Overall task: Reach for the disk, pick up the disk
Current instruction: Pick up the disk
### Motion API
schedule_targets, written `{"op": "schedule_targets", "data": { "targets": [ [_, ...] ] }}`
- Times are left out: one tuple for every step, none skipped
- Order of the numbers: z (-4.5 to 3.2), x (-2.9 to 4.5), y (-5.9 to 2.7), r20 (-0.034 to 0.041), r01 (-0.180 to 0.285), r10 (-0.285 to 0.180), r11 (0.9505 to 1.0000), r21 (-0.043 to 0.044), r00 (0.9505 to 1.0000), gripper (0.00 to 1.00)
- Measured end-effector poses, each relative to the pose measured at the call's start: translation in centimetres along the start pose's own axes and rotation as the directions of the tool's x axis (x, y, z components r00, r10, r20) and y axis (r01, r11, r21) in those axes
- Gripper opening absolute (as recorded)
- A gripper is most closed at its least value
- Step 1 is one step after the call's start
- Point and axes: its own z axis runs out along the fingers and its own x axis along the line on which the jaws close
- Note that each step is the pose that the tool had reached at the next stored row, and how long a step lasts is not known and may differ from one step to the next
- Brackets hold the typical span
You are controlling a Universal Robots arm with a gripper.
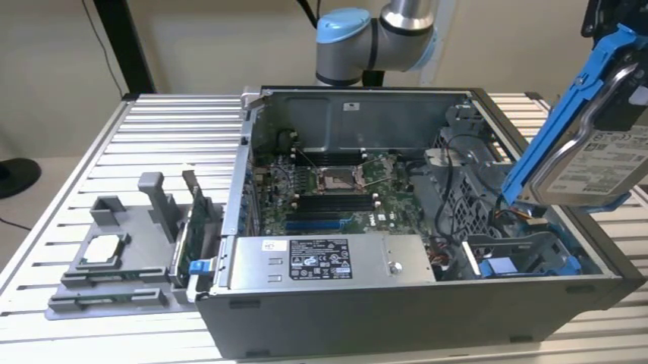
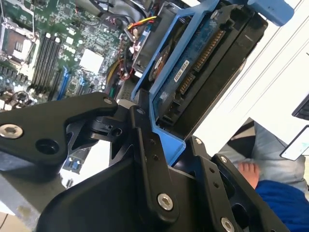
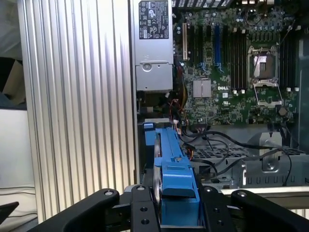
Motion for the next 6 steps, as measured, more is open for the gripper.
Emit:
{"op": "schedule_targets", "data": {
  "targets": [
    [0.0, 0.0, -0.03, 0.0001, 0.0, 0.0, 1.0, 0.0, 1.0, 0.0],
    [0.0, 0.01, -0.03, 0.0001, 0.0, 0.0, 1.0, 0.0, 1.0, 0.0],
    [0.01, 0.01, -0.05, 0.0001, 0.001, -0.001, 1.0, -0.0003, 1.0, 0.0],
    [0.0, 0.01, -0.05, -0.0001, 0.001, -0.001, 1.0, -0.002, 1.0, 0.0],
    [0.0, 0.01, -0.05, 0.0, 0.001, -0.001, 1.0, -0.0021, 1.0, 0.0],
    [0.0, 0.01, -0.05, -0.0001, 0.001, -0.001, 1.0, -0.0023, 1.0, 0.0]
  ]
}}
